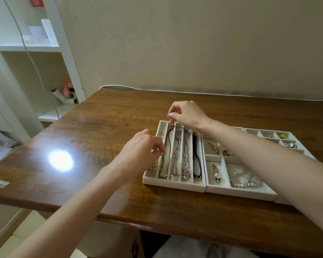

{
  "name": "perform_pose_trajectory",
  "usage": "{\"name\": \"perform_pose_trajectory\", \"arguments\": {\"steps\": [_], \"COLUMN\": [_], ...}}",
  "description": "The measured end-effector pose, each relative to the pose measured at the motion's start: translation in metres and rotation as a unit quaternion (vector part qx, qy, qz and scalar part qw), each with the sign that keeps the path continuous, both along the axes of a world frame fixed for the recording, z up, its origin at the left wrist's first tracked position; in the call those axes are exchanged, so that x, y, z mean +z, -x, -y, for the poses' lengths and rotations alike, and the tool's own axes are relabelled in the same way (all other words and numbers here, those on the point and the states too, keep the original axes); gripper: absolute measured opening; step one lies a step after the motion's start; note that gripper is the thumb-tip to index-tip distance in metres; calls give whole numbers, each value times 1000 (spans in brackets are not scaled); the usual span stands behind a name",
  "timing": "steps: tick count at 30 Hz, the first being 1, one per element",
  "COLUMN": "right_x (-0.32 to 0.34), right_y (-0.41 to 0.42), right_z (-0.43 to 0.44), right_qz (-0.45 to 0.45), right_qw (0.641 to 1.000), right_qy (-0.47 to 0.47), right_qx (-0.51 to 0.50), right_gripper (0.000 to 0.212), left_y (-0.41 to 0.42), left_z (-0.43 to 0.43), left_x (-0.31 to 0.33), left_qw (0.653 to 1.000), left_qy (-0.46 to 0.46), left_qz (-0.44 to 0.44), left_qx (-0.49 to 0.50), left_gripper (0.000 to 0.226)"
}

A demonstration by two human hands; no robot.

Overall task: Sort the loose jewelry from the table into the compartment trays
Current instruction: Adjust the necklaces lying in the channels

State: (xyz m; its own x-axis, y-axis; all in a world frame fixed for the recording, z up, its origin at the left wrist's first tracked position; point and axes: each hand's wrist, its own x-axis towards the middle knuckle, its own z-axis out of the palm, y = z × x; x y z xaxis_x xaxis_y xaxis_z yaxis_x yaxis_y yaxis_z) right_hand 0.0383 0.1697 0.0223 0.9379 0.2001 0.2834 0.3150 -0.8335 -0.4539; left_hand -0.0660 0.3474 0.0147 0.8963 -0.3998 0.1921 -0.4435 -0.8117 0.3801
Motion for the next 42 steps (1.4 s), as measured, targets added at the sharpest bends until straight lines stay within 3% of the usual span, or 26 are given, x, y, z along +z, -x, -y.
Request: {"name": "perform_pose_trajectory", "arguments": {"steps": [8, 16, 24, 31, 38, 42], "right_x": [18, 13, 5, 3, 17, 18], "right_y": [18, 30, 14, 2, -11, -16], "right_z": [19, 22, 29, 29, 32, 28], "right_qz": [-29, -17, -33, -20, -15, -35], "right_qw": [999, 996, 992, 987, 970, 957], "right_qy": [22, 36, 116, 147, 217, 260], "right_qx": [37, 74, 33, 54, 112, 123], "right_gripper": [3, 3, 4, 3, 24, 8], "left_y": [-8, -18, -54, -92, -109, -112], "left_z": [5, 4, 19, 39, 34, 29], "left_x": [0, 16, 8, 0, -16, -20], "left_qw": [1000, 990, 997, 994, 975, 961], "left_qy": [18, -84, 71, 101, 208, 264], "left_qz": [-12, -76, 4, 36, 57, 30], "left_qx": [-12, -81, -31, -12, 56, 75], "left_gripper": [7, 18, 8, 6, 4, 6]}}
